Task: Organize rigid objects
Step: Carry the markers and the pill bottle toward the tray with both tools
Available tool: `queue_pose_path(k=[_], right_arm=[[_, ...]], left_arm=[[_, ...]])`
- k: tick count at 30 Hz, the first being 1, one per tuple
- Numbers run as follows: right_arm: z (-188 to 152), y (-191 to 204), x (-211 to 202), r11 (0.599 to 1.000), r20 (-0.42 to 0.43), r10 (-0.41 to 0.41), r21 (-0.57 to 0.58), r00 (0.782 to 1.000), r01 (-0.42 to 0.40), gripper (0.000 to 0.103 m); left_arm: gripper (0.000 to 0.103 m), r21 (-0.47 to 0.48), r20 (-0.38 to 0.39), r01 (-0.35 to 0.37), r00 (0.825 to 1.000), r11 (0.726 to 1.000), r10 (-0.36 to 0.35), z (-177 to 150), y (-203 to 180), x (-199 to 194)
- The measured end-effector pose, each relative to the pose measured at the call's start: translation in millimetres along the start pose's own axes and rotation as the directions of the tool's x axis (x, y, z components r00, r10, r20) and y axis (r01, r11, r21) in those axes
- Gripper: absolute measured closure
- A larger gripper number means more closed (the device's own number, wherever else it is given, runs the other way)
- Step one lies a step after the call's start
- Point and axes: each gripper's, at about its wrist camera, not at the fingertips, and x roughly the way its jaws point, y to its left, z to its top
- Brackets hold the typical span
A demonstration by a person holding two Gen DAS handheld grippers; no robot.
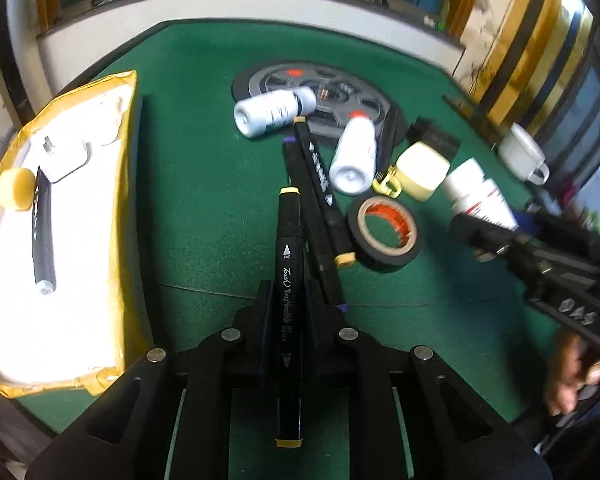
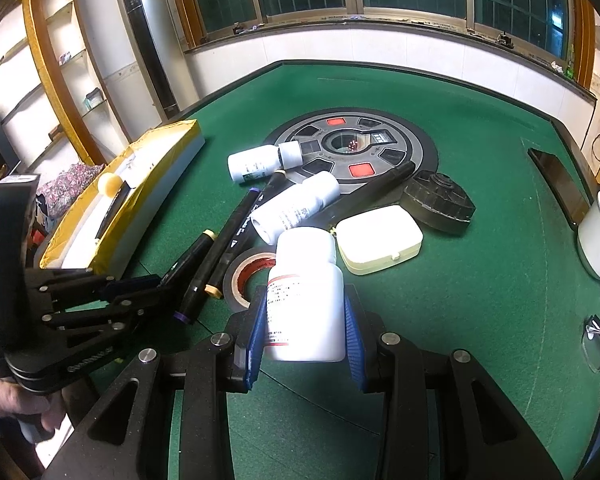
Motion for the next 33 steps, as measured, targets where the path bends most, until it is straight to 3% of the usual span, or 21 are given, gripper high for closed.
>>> queue_pose_path(k=[13,19,27,33], right_arm=[[-3.1,15.6,-0.5,0.999,0.019,0.016,-0.04,1.0,-0.016,0.072],[-0.3,40.2,0.9,0.996,-0.009,0.057,-0.061,0.998,-0.057,0.071],[41.9,118.9,7.2,0.976,-0.008,0.16,-0.145,0.987,-0.159,0.071],[69.4,184.5,38.9,0.961,-0.02,0.171,-0.216,0.985,-0.171,0.071]], left_arm=[[0.09,-0.11,0.147,0.068,0.988,0.992,-0.051,1.7,26.4,-42.8],[0.09,-0.169,0.219,0.071,0.975,0.983,-0.032,0.2,58.9,-67.2],[0.09,-0.302,0.282,0.019,0.957,0.953,0.071,-6.1,127.8,-80.1],[0.09,-0.381,0.273,-0.011,0.954,0.925,0.124,-9.1,168.5,-67.9]])
